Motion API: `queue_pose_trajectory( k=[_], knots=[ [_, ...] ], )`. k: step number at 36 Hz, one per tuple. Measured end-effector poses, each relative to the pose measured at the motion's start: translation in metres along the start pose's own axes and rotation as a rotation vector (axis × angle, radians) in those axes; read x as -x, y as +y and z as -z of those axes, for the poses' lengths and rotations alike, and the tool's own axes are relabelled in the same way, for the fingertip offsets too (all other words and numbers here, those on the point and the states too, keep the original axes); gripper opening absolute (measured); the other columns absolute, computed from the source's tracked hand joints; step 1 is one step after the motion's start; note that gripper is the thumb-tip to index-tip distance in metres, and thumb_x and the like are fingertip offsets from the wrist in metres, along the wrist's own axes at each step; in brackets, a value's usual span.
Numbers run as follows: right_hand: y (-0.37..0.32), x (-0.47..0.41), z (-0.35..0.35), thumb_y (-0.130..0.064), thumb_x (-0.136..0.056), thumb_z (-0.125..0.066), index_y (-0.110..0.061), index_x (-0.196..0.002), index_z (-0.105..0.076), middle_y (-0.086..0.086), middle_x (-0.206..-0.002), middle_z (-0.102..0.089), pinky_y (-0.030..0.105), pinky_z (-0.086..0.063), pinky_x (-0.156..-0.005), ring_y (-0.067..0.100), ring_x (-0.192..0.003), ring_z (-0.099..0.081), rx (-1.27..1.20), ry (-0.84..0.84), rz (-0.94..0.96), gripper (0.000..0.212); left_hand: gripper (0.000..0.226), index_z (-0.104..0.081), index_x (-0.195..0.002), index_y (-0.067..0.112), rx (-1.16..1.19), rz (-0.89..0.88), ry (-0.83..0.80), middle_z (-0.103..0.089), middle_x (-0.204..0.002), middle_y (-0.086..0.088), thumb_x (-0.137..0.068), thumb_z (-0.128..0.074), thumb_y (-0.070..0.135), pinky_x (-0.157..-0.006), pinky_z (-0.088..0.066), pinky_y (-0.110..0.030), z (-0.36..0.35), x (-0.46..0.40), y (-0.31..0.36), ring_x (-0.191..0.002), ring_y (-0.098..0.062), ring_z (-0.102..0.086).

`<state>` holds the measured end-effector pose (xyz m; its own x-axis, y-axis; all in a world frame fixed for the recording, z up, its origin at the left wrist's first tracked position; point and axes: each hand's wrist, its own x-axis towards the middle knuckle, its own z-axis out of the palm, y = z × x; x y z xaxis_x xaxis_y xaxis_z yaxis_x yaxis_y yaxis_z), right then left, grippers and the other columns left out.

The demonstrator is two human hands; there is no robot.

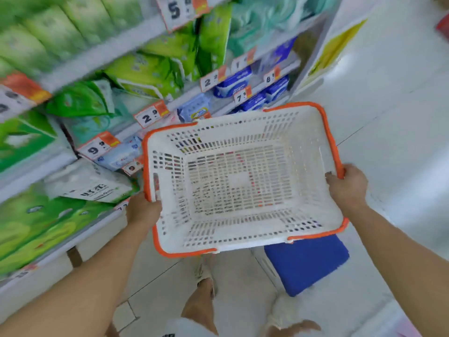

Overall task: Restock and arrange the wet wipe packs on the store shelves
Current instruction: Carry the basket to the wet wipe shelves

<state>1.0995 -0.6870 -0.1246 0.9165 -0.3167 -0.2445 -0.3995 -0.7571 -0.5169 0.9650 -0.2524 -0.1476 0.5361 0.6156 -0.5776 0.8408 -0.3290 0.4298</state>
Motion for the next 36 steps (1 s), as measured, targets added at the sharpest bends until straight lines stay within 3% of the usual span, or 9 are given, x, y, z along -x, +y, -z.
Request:
queue_pose_trajectory(
  k=[3, 8, 12, 17, 21, 26, 31, 36],
  knots=[
    [0.009, -0.013, 0.049, -0.007, -0.089, -0.061, -0.003, -0.097, -0.058, 0.01, -0.086, -0.057, 0.029, -0.033, -0.071, 0.025, -0.081, -0.049, -0.003, 0.032, -0.031, 0.009, 0.003, -0.066, -0.081, 0.014, -0.006, -0.045, 0.003, -0.063, -0.079, -0.009, -0.084, -0.068, 0.014, -0.067, -0.04, -0.032, -0.008, 0.027, 0.046, -0.075, -0.029, -0.057],
    [0.042, -0.05, 0.123, -0.01, -0.09, -0.061, -0.006, -0.096, -0.057, 0.009, -0.086, -0.056, 0.03, -0.033, -0.072, 0.025, -0.081, -0.047, -0.018, 0.098, -0.016, 0.007, 0.019, -0.072, -0.099, 0.011, -0.013, -0.059, -0.031, -0.072, -0.094, -0.013, -0.088, -0.066, 0.026, -0.074, -0.053, -0.036, -0.046, 0.058, 0.096, -0.09, -0.033, -0.067],
    [0.06, -0.088, 0.174, -0.01, -0.091, -0.061, -0.009, -0.093, -0.057, 0.008, -0.083, -0.056, 0.029, -0.03, -0.07, 0.026, -0.078, -0.048, -0.027, 0.101, 0.059, 0.004, 0.027, -0.069, -0.113, 0.007, 0.002, -0.079, -0.029, -0.071, -0.109, -0.015, -0.087, -0.069, 0.015, -0.087, -0.055, -0.045, -0.076, 0.101, 0.13, -0.096, -0.034, -0.066],
    [0.057, -0.143, 0.206, -0.009, -0.091, -0.061, -0.01, -0.09, -0.056, 0.008, -0.081, -0.056, 0.03, -0.033, -0.072, 0.029, -0.078, -0.051, 0.009, 0.062, 0.106, 0.006, 0.03, -0.069, -0.114, 0.011, 0.05, -0.086, -0.01, -0.071, -0.109, -0.01, -0.084, -0.073, 0.01, -0.084, -0.052, -0.038, -0.099, 0.131, 0.178, -0.094, -0.031, -0.065],
    [0.05, -0.188, 0.205, -0.009, -0.092, -0.061, -0.005, -0.097, -0.06, 0.009, -0.083, -0.058, 0.032, -0.037, -0.073, 0.029, -0.079, -0.052, 0.054, 0.054, 0.093, 0.006, 0.034, -0.066, -0.117, 0.015, 0.083, -0.085, -0.056, -0.071, -0.11, -0.011, -0.084, -0.073, 0.011, -0.083, -0.054, -0.041, -0.12, 0.107, 0.207, -0.091, -0.031, -0.065],
    [0.046, -0.249, 0.189, -0.011, -0.094, -0.057, -0.002, -0.101, -0.062, 0.013, -0.086, -0.059, 0.036, -0.043, -0.074, 0.036, -0.083, -0.057, 0.11, 0.08, 0.024, 0.012, 0.031, -0.067, -0.114, 0.015, 0.01, -0.072, -0.194, -0.07, -0.11, -0.011, -0.084, -0.071, 0.011, -0.074, -0.05, -0.033, -0.159, 0.067, 0.24, -0.087, -0.028, -0.062],
    [0.051, -0.329, 0.16, -0.013, -0.091, -0.057, -0.005, -0.113, -0.059, 0.016, -0.101, -0.061, 0.034, -0.043, -0.071, 0.033, -0.085, -0.055, 0.132, -0.085, -0.133, 0.024, 0.028, -0.064, -0.11, 0.018, 0.037, 0.002, -0.238, -0.069, -0.109, -0.007, -0.084, -0.071, 0.011, -0.083, -0.058, -0.043, -0.21, 0.028, 0.27, -0.09, -0.029, -0.065],
    [0.071, -0.423, 0.088, -0.017, -0.086, -0.067, -0.004, -0.12, -0.056, 0.015, -0.102, -0.058, 0.037, -0.044, -0.076, 0.033, -0.089, -0.055, 0.041, -0.242, -0.218, 0.038, 0.029, -0.065, -0.111, 0.017, 0.021, 0.068, -0.148, -0.071, -0.107, -0.007, -0.083, -0.073, 0.014, -0.084, -0.057, -0.042, -0.281, -0.019, 0.281, -0.092, -0.03, -0.067]
  ],
)
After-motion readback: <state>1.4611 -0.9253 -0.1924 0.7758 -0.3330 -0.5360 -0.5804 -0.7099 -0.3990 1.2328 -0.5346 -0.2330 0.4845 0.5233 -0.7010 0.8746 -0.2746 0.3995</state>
